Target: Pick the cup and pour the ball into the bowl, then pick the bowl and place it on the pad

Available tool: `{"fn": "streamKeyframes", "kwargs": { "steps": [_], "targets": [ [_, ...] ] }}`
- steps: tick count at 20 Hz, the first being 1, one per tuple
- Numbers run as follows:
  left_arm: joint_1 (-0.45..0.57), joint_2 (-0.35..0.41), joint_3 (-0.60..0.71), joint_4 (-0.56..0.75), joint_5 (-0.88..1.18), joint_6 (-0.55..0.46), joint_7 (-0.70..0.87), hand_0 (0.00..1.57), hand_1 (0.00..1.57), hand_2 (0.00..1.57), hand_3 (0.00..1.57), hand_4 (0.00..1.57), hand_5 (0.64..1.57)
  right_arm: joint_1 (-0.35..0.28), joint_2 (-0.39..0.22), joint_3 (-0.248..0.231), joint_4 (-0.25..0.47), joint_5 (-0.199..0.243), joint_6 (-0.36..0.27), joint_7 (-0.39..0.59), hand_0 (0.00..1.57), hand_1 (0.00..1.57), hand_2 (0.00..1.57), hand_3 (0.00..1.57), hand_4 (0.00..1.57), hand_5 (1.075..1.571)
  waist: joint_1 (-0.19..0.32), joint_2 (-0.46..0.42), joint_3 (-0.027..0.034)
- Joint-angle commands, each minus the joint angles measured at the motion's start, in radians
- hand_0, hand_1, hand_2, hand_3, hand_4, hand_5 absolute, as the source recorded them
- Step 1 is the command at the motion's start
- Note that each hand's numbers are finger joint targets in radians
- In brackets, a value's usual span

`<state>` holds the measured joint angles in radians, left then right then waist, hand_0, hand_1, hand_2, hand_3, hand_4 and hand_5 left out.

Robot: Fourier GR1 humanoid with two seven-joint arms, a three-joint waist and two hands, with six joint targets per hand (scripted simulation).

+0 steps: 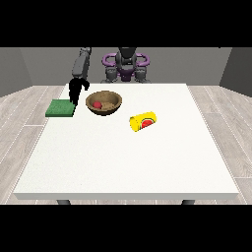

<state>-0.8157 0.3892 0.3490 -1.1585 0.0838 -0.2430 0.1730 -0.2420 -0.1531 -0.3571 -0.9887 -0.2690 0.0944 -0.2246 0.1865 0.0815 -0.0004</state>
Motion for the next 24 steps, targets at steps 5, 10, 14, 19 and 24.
{"fn": "streamKeyframes", "kwargs": {
  "steps": [5,10,14,19,24],
  "targets": [
    [0.088,0.030,0.020,-0.083,0.071,-0.006,0.058,0.00,0.00,0.00,0.00,1.01,1.536,-0.079,0.042,0.045,0.194,0.057,-0.039,-0.127,0.00,0.00,0.00,0.00,0.57,1.559,-0.031,-0.014,0.0012],
    [0.048,0.162,0.098,-0.083,0.174,-0.122,0.045,0.00,0.00,0.00,0.00,1.01,1.536,-0.138,-0.019,-0.013,0.309,0.011,0.039,-0.232,0.00,0.00,0.00,0.00,0.52,1.554,-0.007,0.112,0.0016],
    [0.084,0.167,0.095,-0.130,0.178,-0.099,0.038,0.00,0.00,0.00,0.00,1.02,1.536,-0.190,-0.045,-0.017,0.389,0.018,0.046,-0.288,0.00,0.00,0.00,0.00,0.48,1.548,-0.020,0.127,0.0015],
    [0.113,0.120,0.061,-0.198,0.160,-0.058,0.028,0.00,0.00,0.00,0.00,1.02,1.536,-0.188,-0.001,-0.003,0.406,0.027,0.015,-0.334,0.00,0.00,0.00,0.00,0.45,1.547,0.001,0.141,0.0017],
    [0.069,0.225,0.117,-0.109,0.206,-0.104,0.059,0.00,0.00,0.00,0.00,1.02,1.537,-0.258,0.049,0.032,0.386,0.037,-0.051,-0.270,0.00,0.00,0.00,0.00,0.46,1.550,-0.026,0.131,0.0008]
  ]
}}
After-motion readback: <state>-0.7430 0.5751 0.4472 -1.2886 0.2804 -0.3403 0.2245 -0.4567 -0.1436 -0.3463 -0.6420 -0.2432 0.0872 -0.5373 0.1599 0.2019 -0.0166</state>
